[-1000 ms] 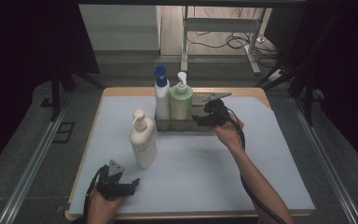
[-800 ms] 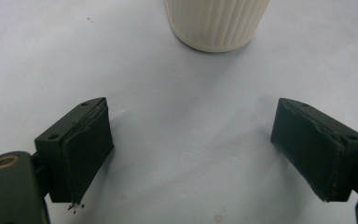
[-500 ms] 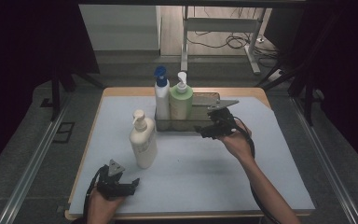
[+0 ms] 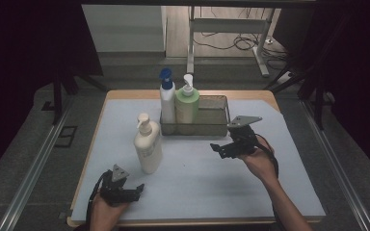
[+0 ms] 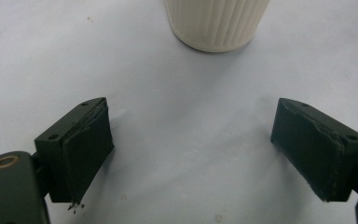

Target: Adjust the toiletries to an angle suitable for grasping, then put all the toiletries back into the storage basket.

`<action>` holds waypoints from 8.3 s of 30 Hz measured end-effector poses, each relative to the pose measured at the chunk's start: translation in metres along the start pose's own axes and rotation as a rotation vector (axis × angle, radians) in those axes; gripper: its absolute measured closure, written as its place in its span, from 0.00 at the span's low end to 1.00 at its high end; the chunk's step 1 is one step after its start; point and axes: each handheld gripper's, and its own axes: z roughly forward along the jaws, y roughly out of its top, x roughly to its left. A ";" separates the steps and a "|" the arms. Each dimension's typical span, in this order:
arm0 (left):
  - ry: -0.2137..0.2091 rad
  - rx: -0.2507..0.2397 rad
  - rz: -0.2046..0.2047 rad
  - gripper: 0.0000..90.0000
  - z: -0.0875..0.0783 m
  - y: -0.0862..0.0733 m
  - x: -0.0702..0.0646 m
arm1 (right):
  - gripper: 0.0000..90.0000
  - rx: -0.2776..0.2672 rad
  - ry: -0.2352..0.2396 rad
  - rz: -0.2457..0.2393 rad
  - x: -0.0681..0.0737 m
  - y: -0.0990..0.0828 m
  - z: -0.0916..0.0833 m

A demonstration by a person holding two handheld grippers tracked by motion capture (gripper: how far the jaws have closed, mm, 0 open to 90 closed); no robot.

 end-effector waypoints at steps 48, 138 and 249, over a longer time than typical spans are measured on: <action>-0.023 -0.037 -0.028 0.38 -0.010 0.008 0.013 | 0.08 0.104 -0.036 0.100 0.005 -0.141 0.004; -0.122 0.000 0.139 0.35 0.026 0.046 -0.025 | 0.04 0.125 -0.056 0.127 0.008 -0.137 0.007; -0.080 -0.005 0.089 0.13 0.020 0.020 -0.020 | 0.40 -0.055 0.137 -0.028 0.112 0.063 0.090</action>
